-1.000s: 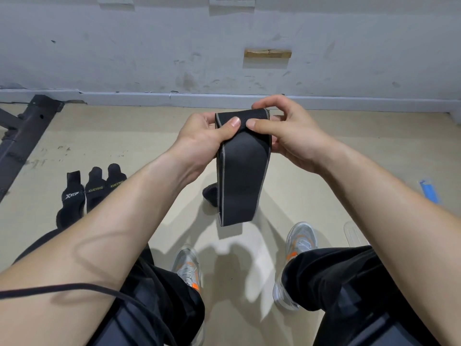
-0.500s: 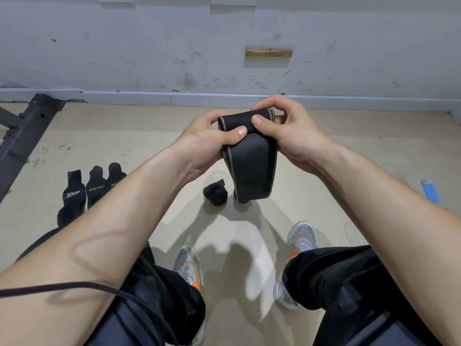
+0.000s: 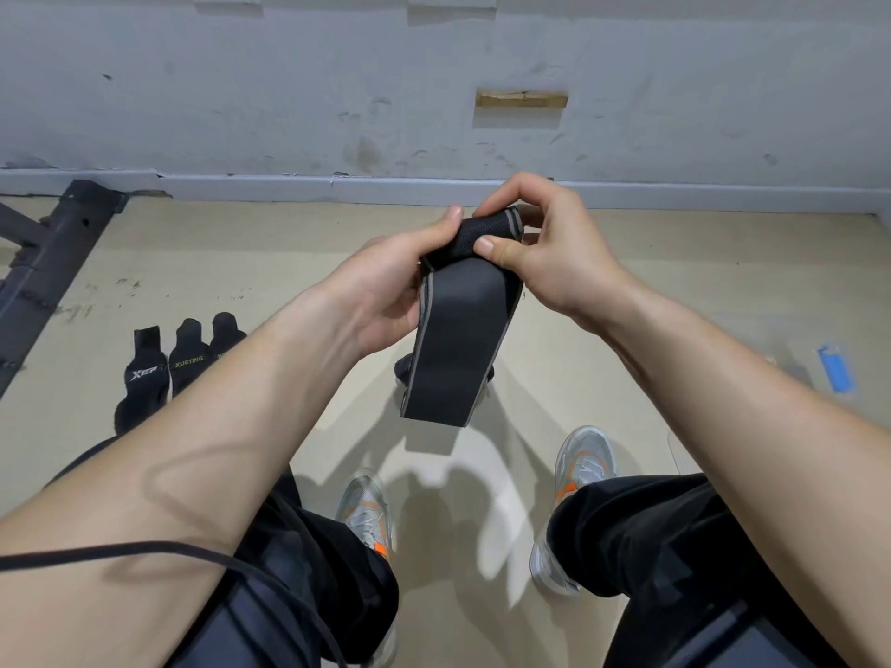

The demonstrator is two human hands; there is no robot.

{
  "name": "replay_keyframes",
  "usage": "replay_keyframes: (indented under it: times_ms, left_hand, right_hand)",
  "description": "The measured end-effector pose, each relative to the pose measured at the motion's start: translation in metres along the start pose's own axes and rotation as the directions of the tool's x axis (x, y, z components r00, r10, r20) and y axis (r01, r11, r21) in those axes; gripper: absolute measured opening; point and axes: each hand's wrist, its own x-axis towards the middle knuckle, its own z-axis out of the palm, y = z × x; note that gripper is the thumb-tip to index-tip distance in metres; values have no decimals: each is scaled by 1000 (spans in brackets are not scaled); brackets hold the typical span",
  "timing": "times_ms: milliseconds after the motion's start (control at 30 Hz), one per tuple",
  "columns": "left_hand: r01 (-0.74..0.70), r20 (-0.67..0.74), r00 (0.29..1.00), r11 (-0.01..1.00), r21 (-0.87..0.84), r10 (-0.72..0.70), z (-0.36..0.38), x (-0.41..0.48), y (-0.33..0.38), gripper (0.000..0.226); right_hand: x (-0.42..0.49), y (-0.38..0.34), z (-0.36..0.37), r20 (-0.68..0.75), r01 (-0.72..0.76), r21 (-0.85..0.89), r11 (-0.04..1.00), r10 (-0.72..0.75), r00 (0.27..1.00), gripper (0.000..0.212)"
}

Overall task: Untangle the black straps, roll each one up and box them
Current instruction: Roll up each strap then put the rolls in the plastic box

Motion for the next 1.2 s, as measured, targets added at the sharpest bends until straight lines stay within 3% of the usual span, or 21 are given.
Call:
replay_keyframes:
  times_ms: [100,167,267,367,467,533,633,733,800,867,967,1067,1200]
  left_hand:
    - [-53,-57,997,997,50,55,-1,2,-2,18]
    - [-82,-59,995,993,80,86,-3,5,-2,17]
    - [-153,-45,987,985,83,157,-4,8,-1,21]
    - [-243,-76,963,958,152,257,-6,14,-2,19]
    - [-297,-147,911,860,414,385,-10,18,-3,26]
    - [-324,-100,887,762,560,451,-11,17,-1,26]
    - [-362,-17,858,629,687,513,-11,16,2,26]
    - [-373,26,853,573,730,522,-10,14,1,34]
    - [-353,32,880,607,712,475,-11,14,1,44]
    - [-329,17,915,724,607,402,-13,14,1,50]
    - [-271,-1,956,888,372,292,-14,15,2,37]
    - [-216,8,975,933,286,223,-13,14,-2,28]
    - [-182,-111,972,962,204,207,-9,15,-13,36]
  right_hand:
    - [-1,1,-1,30,-21,38,999,20,999,25]
    - [-1,4,1,60,-65,159,985,56,997,27]
    - [-3,9,14,121,-205,382,901,171,978,34]
    - [-5,11,26,168,-319,425,847,273,947,48]
    - [-5,5,23,200,-346,484,804,283,938,45]
    - [-4,2,20,160,-312,488,815,268,950,49]
    - [-4,5,21,142,-255,478,841,213,967,38]
    - [-4,9,20,128,-233,443,866,196,972,32]
    - [-2,12,20,114,-223,415,882,193,975,31]
    - [-1,14,21,94,-211,400,892,189,978,31]
    - [0,13,21,54,-181,386,905,174,983,24]
    - [2,15,20,53,-143,296,944,134,990,13]
    - [0,17,19,29,-136,25,990,135,990,30]
